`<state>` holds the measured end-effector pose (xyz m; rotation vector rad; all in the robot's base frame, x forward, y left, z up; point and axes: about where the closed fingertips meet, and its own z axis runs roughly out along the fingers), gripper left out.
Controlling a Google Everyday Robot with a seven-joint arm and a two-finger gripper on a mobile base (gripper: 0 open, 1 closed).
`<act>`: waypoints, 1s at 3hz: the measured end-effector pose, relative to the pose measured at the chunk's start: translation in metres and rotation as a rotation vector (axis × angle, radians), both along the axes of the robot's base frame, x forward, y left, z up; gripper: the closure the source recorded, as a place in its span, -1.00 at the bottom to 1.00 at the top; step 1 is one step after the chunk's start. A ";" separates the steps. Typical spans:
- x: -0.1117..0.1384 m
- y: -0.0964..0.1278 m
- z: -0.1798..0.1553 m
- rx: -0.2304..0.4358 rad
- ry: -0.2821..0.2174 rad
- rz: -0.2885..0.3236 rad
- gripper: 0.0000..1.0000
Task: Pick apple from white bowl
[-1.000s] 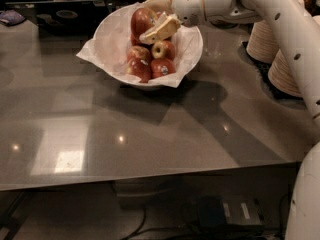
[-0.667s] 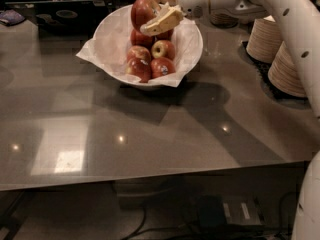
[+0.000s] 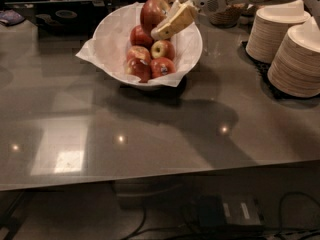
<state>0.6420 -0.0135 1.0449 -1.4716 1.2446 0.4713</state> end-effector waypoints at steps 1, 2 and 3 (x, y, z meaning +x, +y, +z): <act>-0.026 -0.009 -0.005 -0.038 0.043 -0.022 1.00; -0.051 -0.014 -0.019 -0.059 0.084 -0.028 1.00; -0.051 -0.014 -0.019 -0.059 0.084 -0.028 1.00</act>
Offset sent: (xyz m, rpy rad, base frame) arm -0.0783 -0.0258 -0.0303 -0.0771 0.1263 -0.0449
